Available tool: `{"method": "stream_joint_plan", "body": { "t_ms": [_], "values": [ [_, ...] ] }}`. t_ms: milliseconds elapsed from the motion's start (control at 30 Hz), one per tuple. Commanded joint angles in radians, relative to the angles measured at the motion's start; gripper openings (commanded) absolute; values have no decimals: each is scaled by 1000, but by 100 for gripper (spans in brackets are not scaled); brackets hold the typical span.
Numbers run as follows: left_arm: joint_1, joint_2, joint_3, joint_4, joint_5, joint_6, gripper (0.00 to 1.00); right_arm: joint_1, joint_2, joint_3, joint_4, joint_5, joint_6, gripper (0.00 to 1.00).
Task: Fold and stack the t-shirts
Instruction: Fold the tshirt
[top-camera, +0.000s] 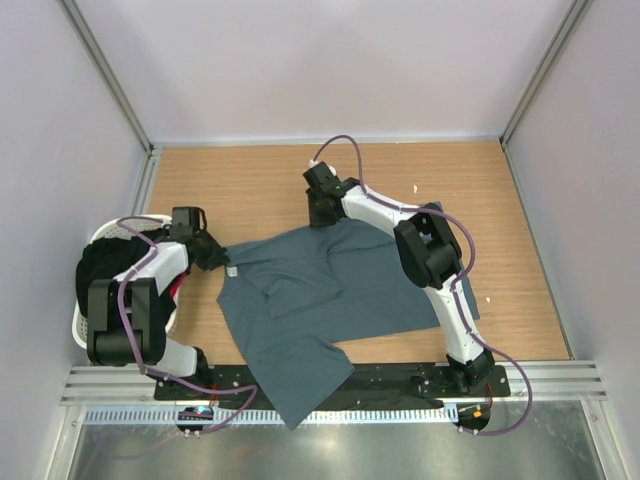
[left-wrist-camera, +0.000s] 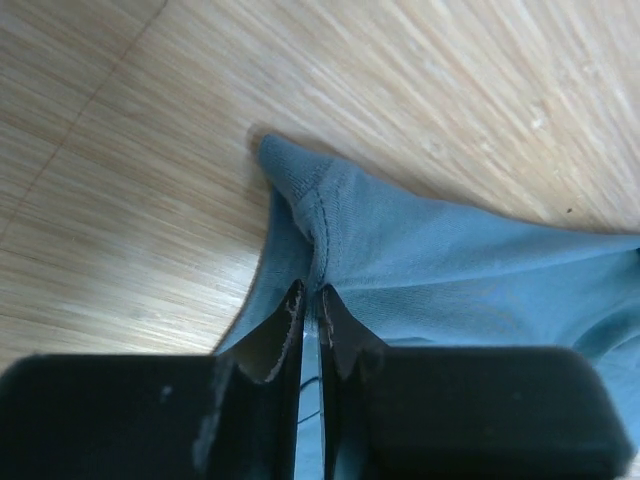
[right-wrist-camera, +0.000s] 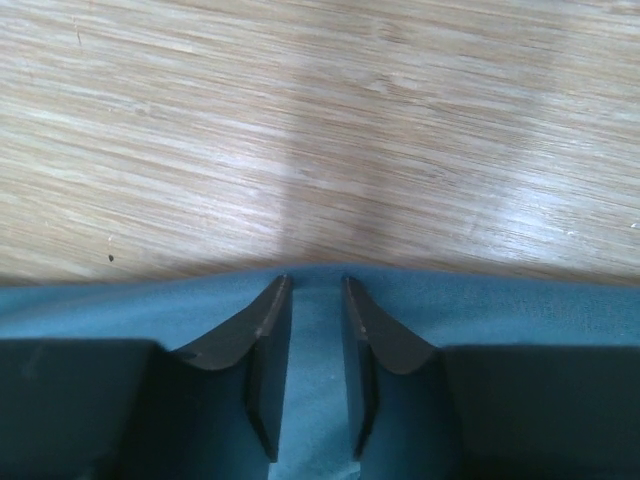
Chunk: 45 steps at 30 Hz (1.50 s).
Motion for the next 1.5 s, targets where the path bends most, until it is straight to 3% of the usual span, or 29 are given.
{"method": "stream_joint_plan", "body": {
  "t_ms": [0, 133, 200, 233, 367, 533, 667, 800, 933, 1100, 1467],
  "values": [
    [11, -51, 50, -13, -26, 17, 11, -5, -35, 59, -39, -28, -49, 33],
    [12, -124, 52, -65, 14, -3, 24, -5, -95, 151, -127, -69, -88, 47],
    [11, -185, 39, -77, 31, -16, 36, -2, -140, 168, -161, -129, -106, 49],
    [11, -204, 36, -100, 31, -27, 47, 1, -158, 159, -184, -138, -114, 49],
    [-8, -319, 17, -175, 46, -64, 59, 33, -311, 36, -192, -108, -132, 49],
    [-122, -446, -62, -228, 28, -214, 59, 38, -437, -195, -210, -27, -70, 49],
    [-334, -522, -138, -232, -50, -374, 59, 35, -500, -335, -241, 9, -14, 49],
    [-521, -529, -200, -240, -156, -553, 59, 35, -552, -459, -221, -11, 27, 49],
    [-655, -499, -218, -208, -228, -602, 59, 35, -583, -550, -187, -40, 43, 49],
    [-713, -421, -240, -170, -259, -638, 58, 37, -603, -616, -161, -104, 53, 48],
    [-727, -422, -306, -119, -273, -688, 47, 41, -597, -696, -40, -166, 101, 47]
  ]
}}
